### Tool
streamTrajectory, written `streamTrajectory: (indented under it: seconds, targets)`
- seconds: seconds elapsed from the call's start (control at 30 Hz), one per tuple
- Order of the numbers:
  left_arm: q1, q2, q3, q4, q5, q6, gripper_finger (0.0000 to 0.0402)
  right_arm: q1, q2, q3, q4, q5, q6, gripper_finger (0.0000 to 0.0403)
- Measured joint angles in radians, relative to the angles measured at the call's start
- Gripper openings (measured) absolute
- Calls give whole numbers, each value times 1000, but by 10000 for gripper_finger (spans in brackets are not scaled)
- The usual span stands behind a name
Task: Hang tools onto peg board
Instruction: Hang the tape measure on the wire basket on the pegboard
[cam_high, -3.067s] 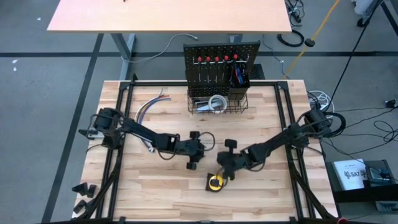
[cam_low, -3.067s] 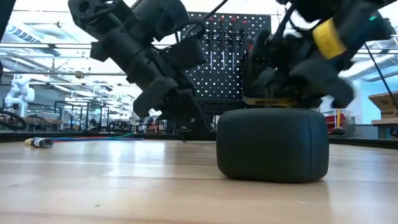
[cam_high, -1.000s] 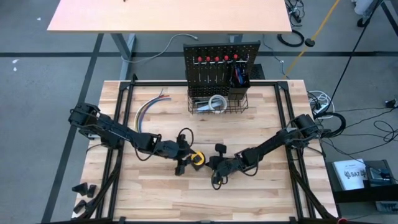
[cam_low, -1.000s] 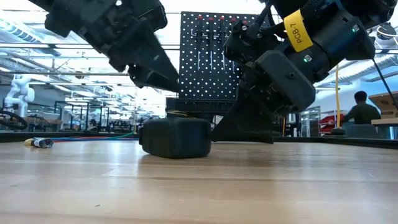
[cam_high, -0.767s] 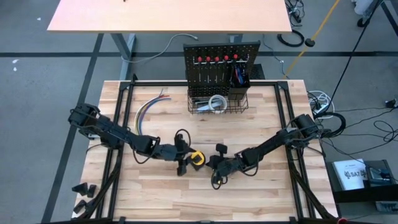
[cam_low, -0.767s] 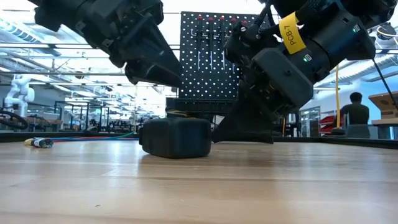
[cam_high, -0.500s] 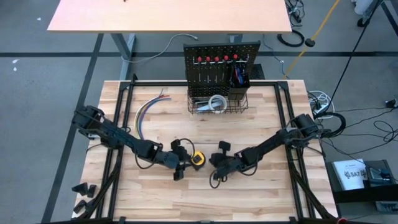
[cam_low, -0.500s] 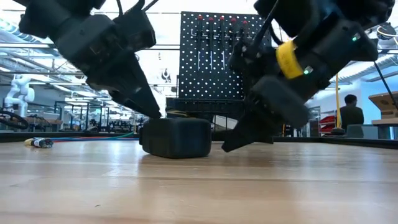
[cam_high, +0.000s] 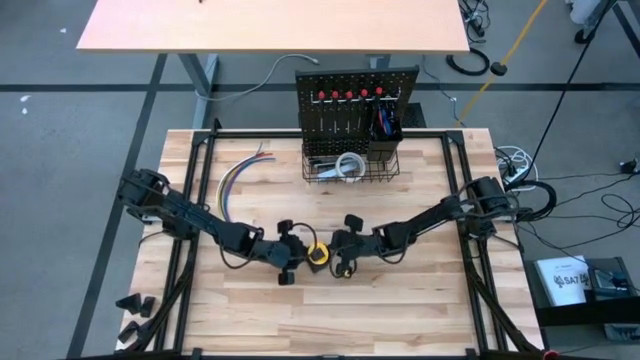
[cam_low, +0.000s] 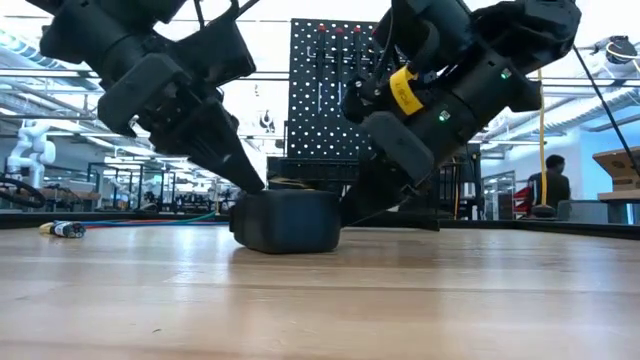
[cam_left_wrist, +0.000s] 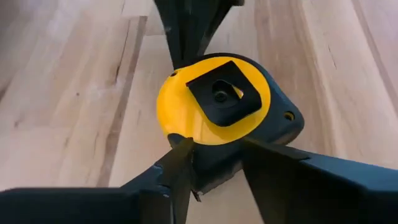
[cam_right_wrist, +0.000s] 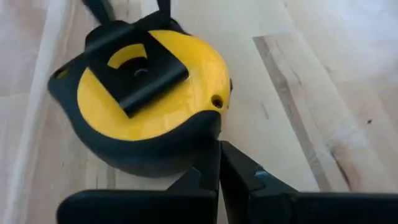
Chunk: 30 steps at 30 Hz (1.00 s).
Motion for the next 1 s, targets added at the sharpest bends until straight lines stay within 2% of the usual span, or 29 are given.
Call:
streamTrajectory:
  seconds: [0.1, 0.13, 0.27, 0.33, 0.53, 0.63, 0.83, 1.0]
  targets:
    - [27, -2, 0, -6, -7, 76, 118, 18, -1, 0, -12, -9, 23, 0]
    - [39, -2, 0, -13, -39, 98, 113, 26, -2, -2, -18, -20, 28, 0]
    - [93, 18, -1, -56, -273, 169, 99, 66, -1, 3, 21, -136, 41, 0]
    - [108, 9, 10, -26, -323, 176, 96, 75, 2, 3, 32, -164, 16, 0]
    - [130, -31, 29, -24, -286, 208, 95, 76, 2, 6, 15, -119, -1, 0]
    - [118, -95, 35, -52, -286, 209, 95, 75, 2, 6, 9, -113, -2, 0]
    - [67, -284, 37, -224, -273, 184, 95, 76, 2, 6, 8, -110, -4, 0]
    - [27, -419, 25, -474, -66, 66, 95, 75, 2, 5, 112, -30, -13, 0]
